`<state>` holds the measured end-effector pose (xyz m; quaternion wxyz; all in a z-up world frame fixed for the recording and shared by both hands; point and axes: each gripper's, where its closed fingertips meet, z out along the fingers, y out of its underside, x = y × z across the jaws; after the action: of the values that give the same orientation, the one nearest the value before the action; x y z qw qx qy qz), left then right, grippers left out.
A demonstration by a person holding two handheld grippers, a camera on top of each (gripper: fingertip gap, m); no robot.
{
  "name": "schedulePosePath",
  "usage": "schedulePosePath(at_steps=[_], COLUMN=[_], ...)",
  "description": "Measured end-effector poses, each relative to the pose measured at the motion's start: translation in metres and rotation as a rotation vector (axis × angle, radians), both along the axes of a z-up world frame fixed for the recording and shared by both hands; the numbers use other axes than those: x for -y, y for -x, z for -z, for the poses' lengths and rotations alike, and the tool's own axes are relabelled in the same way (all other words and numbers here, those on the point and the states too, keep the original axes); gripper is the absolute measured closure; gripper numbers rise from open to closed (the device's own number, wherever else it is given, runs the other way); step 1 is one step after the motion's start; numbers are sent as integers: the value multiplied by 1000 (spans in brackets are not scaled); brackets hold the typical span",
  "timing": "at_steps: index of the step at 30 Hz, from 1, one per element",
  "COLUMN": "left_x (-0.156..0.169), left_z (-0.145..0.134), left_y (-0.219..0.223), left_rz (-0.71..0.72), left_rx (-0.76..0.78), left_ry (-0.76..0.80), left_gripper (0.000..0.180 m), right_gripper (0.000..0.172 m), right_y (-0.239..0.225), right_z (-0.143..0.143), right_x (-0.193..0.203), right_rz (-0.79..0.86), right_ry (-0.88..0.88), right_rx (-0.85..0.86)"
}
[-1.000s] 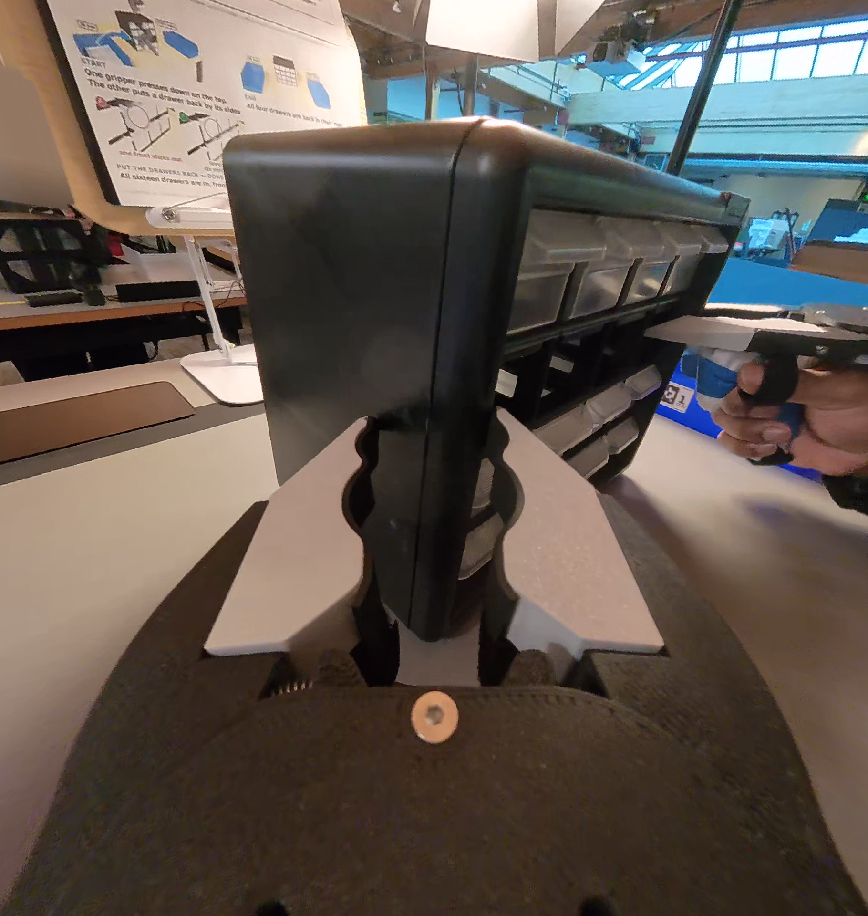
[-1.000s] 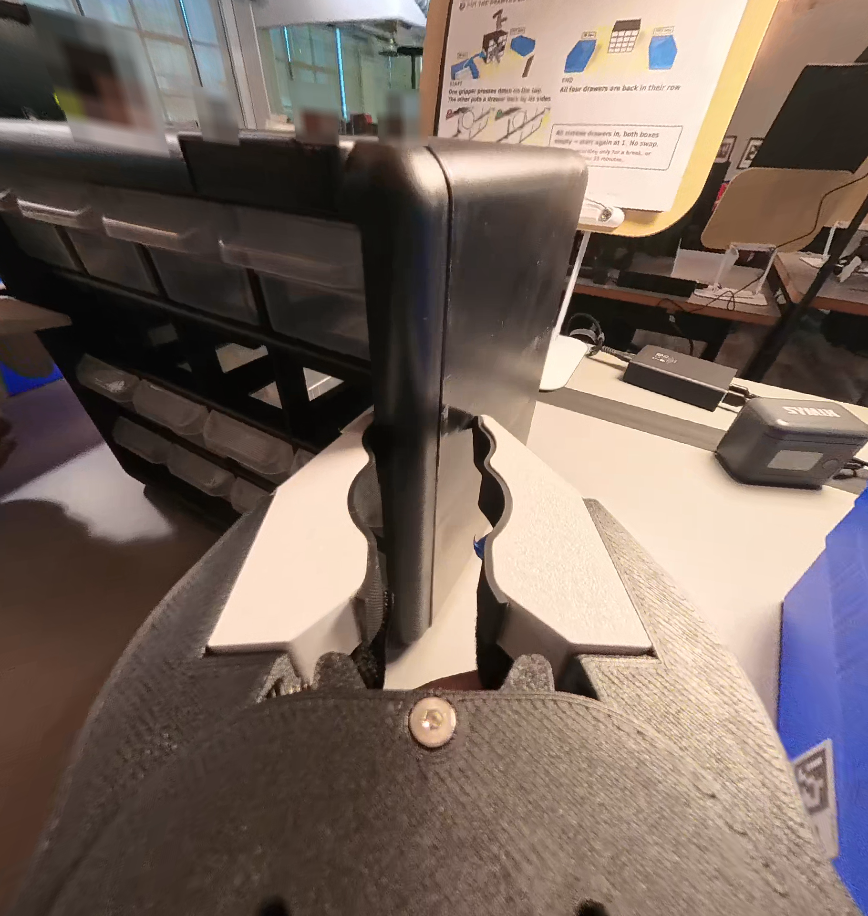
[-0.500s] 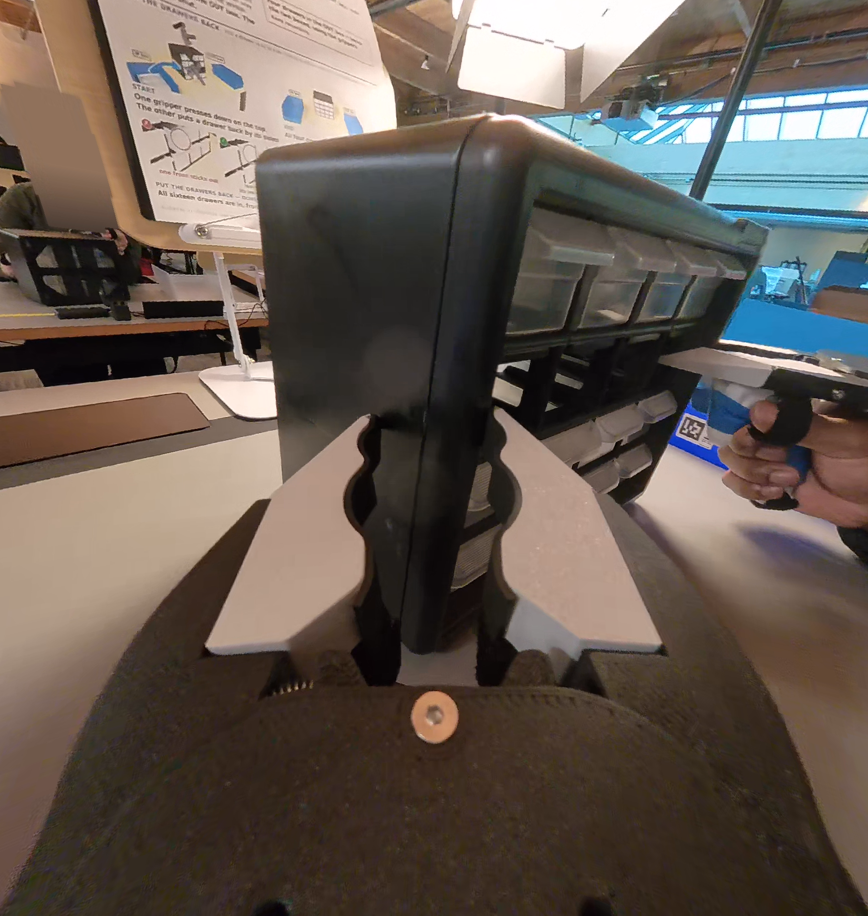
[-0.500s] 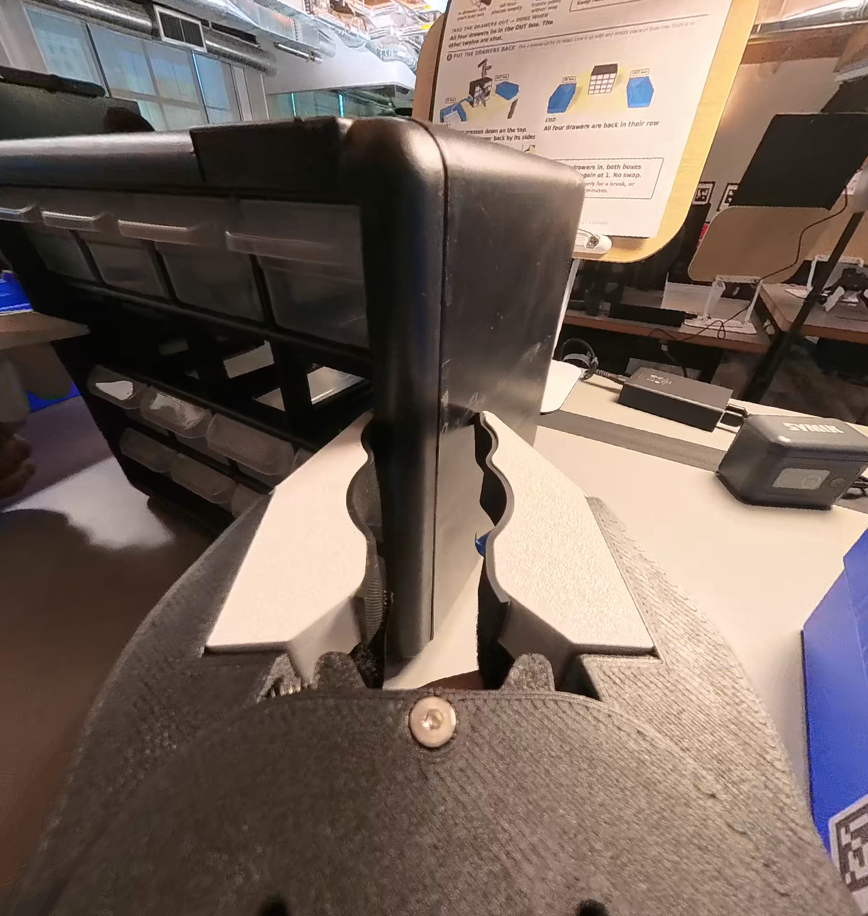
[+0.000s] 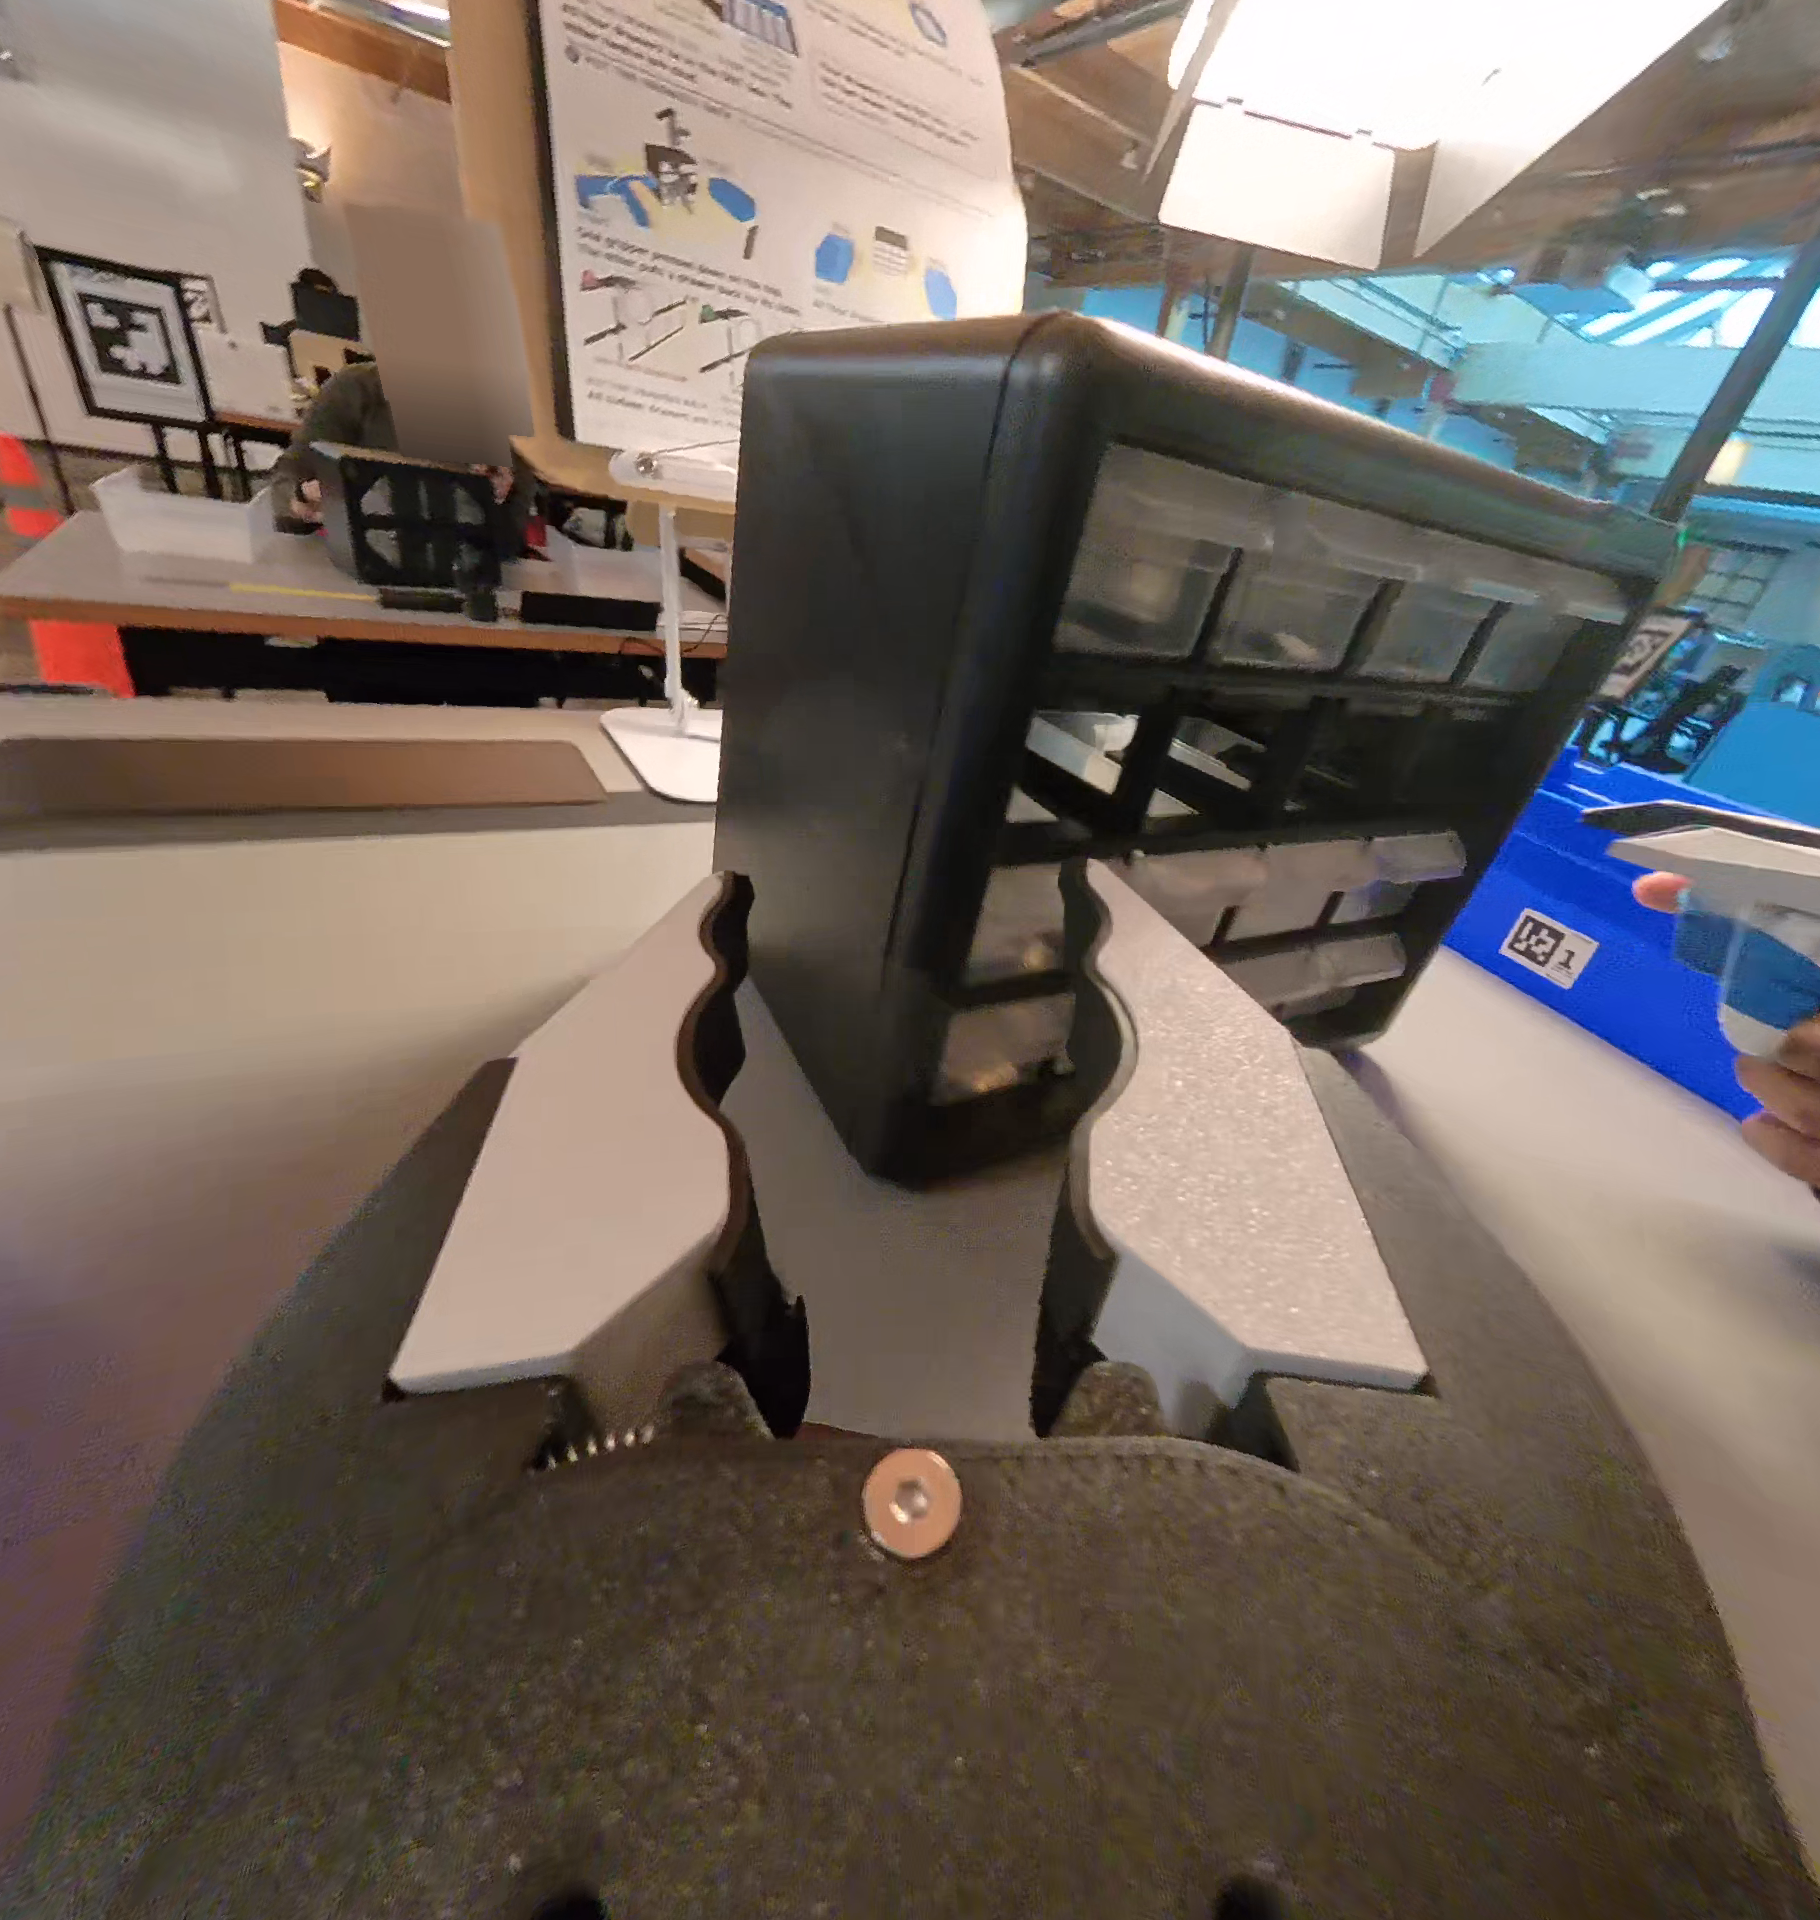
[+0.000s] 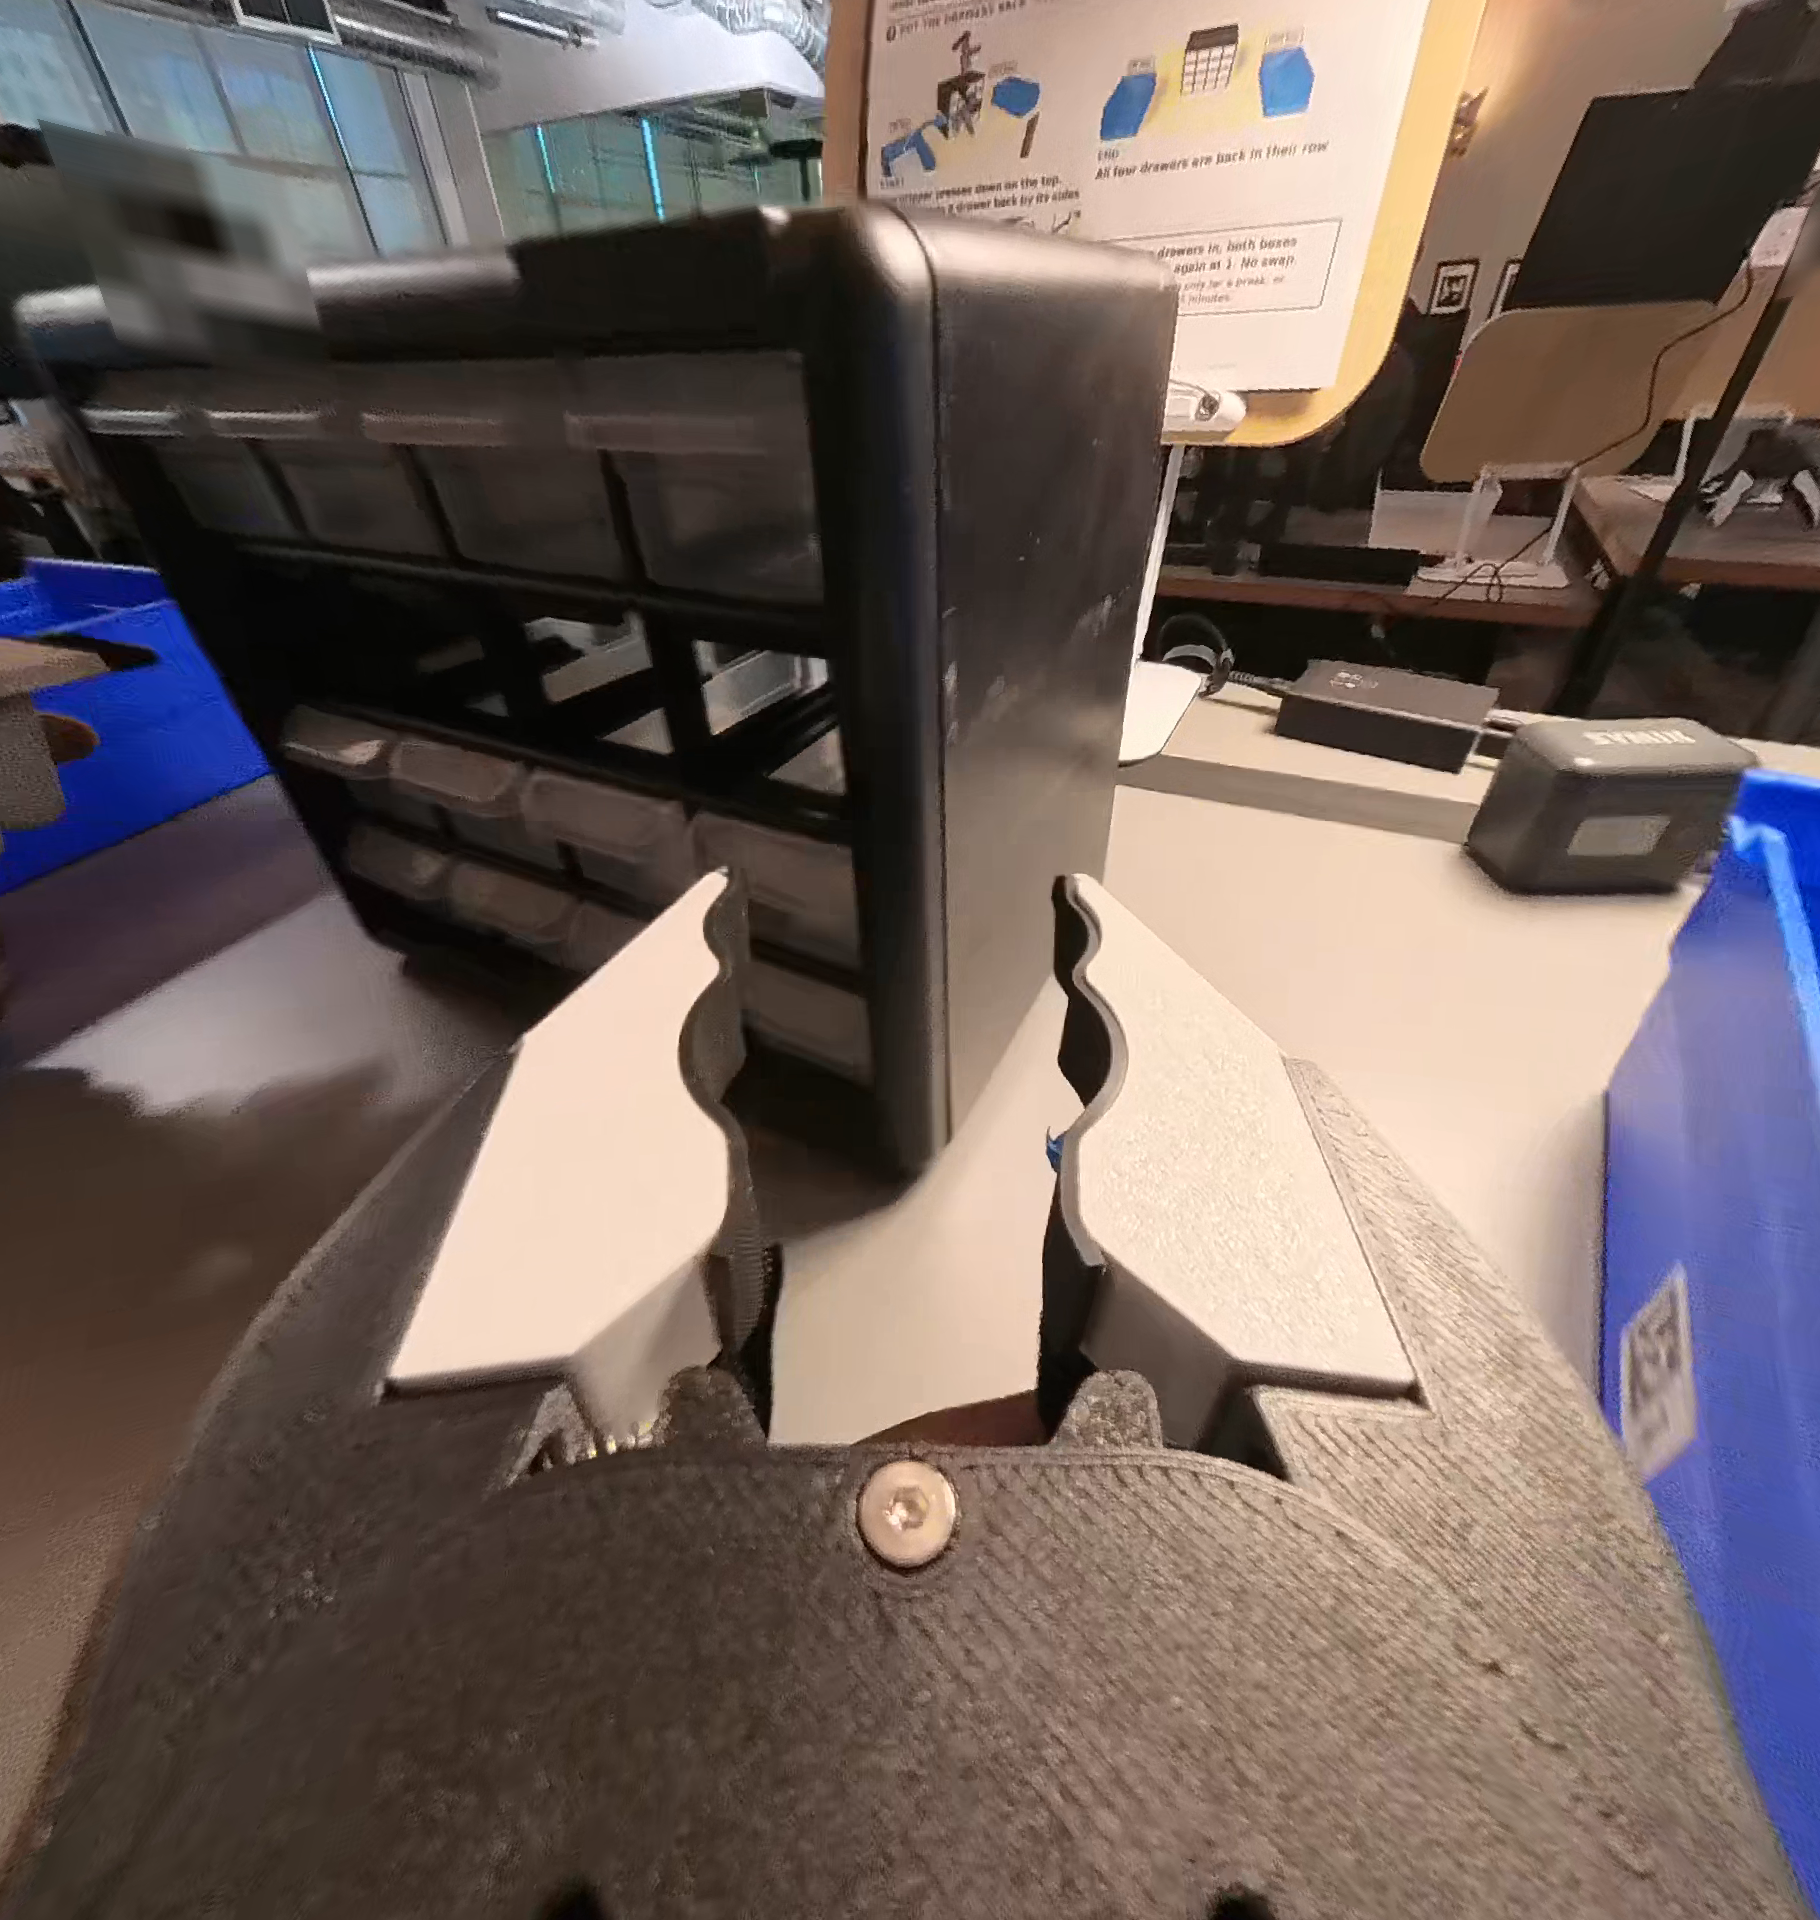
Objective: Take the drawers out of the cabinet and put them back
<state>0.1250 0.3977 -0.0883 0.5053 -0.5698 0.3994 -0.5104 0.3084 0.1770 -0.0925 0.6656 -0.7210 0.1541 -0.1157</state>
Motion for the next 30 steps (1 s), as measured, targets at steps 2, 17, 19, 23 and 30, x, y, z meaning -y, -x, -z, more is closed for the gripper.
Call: schedulePosePath(at_steps=[2, 17, 19, 23, 30], left_x=[11, -59, -65, -70, -81], left_z=[7, 16, 36, 55, 65], left_y=[21, 217, 218, 210, 199], left_rz=[-50, -637, -626, -617, -631], left_rx=[-11, -396, -449, -468, -491], left_ry=[32, -32, 16, 10, -45], left_gripper=[119, 101, 102, 121, 169], right_gripper=[110, 109, 108, 113, 149], right_y=[16, -26, -26, -22, -14], right_z=[-5, -4, 12, 34, 48], right_x=[21, 186, 189, 186, 174], right_rz=[9, 381, 363, 324, 275], right_ry=[-11, 237, 264, 271, 306], right_rx=[14, 16, -22, -79, -86])
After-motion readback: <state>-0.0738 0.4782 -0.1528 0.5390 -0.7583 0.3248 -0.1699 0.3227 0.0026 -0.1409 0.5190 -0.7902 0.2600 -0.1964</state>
